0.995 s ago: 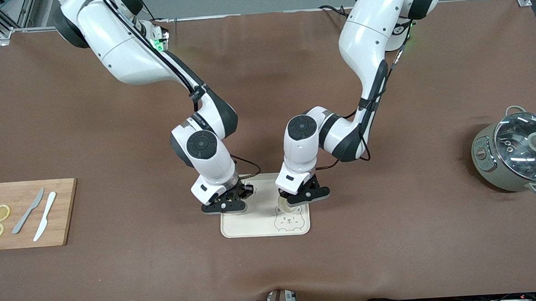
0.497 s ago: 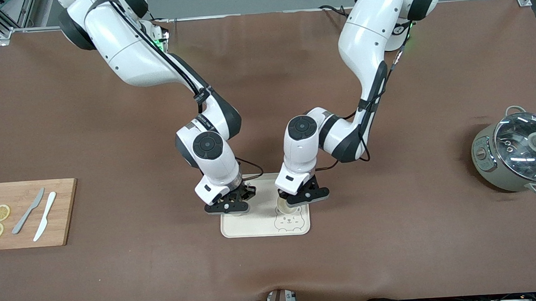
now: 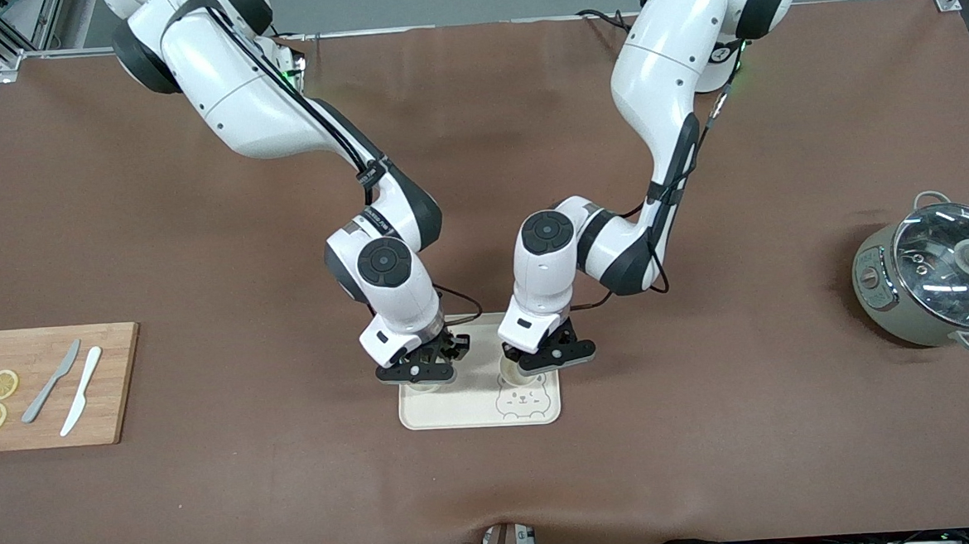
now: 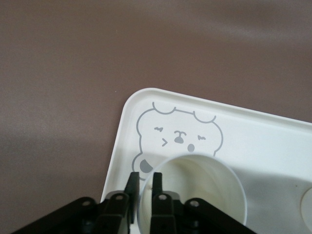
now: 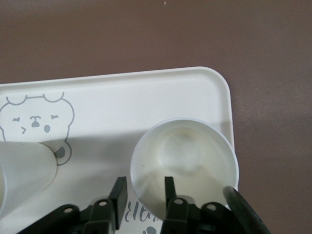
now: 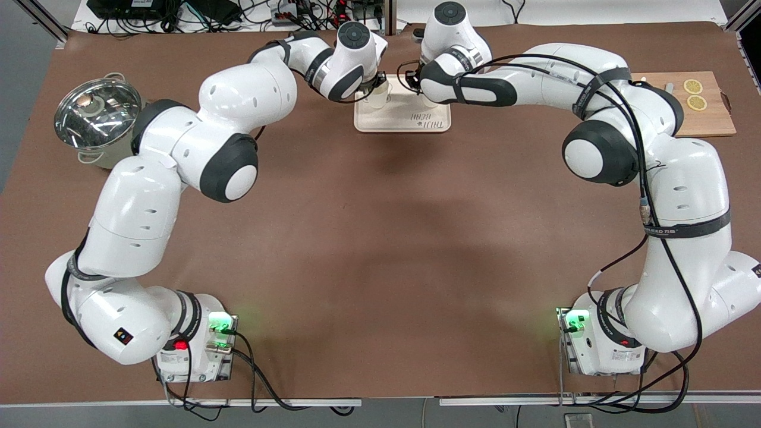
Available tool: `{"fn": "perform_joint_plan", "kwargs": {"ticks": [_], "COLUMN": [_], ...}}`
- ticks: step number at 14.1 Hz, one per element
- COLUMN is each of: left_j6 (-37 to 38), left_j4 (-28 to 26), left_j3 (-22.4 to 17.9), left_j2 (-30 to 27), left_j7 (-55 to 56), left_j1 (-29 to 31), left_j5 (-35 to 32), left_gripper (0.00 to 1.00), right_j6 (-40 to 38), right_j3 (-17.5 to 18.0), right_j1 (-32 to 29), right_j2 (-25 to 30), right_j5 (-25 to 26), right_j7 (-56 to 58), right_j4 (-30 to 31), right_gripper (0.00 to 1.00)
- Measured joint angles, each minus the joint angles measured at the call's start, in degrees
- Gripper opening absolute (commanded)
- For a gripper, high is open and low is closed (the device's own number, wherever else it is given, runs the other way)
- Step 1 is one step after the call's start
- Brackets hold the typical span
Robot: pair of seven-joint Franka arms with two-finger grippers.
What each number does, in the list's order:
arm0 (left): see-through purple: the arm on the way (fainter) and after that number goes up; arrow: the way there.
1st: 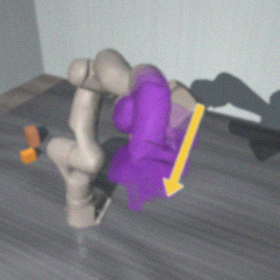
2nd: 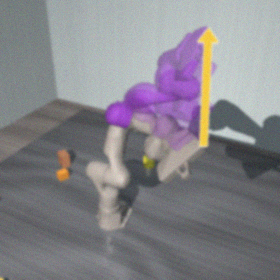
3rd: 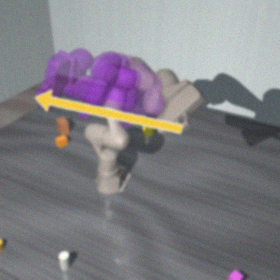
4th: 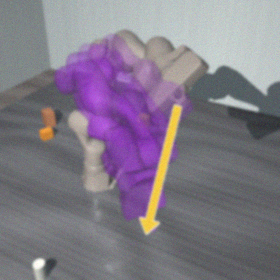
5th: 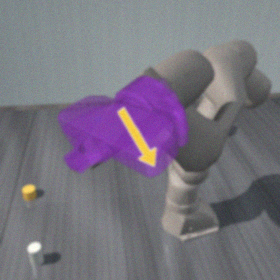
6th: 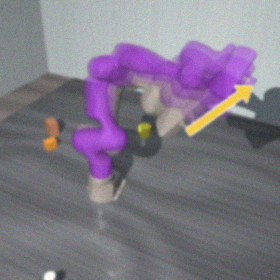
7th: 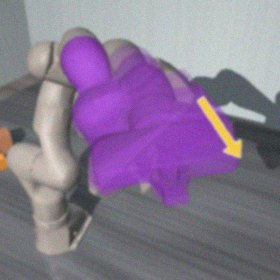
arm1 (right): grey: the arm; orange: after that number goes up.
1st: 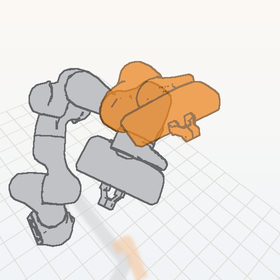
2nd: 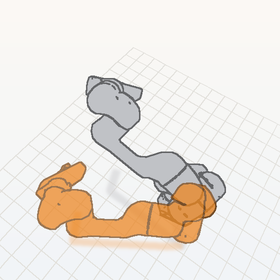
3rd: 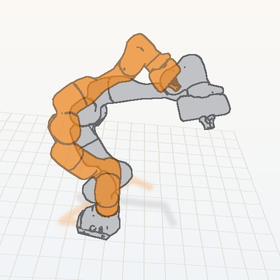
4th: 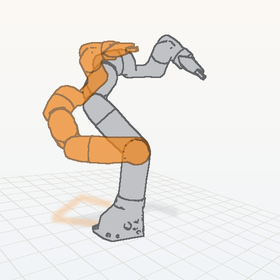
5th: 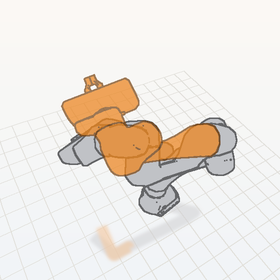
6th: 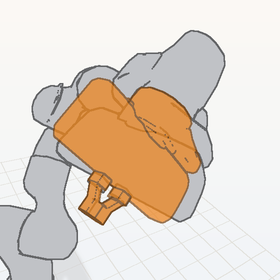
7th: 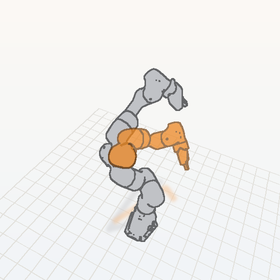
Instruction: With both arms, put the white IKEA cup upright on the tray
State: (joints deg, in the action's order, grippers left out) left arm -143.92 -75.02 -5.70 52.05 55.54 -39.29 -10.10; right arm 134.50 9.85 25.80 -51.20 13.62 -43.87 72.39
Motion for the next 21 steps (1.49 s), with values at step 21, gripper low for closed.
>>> {"fn": "perform_joint_plan", "kwargs": {"ticks": [21], "left_j6": [26.5], "left_j4": [1.9], "left_j3": [-0.7], "left_j2": [-15.7], "left_j7": [-34.6], "left_j1": [14.5], "left_j5": [7.8], "left_gripper": [1.0], "right_j6": [-20.1], "right_j3": [5.3], "right_j1": [-17.1], "right_j2": [8.8], "right_j5": [0.0], "right_j7": [17.6], "right_j4": [-5.3], "right_gripper": [1.0]}}
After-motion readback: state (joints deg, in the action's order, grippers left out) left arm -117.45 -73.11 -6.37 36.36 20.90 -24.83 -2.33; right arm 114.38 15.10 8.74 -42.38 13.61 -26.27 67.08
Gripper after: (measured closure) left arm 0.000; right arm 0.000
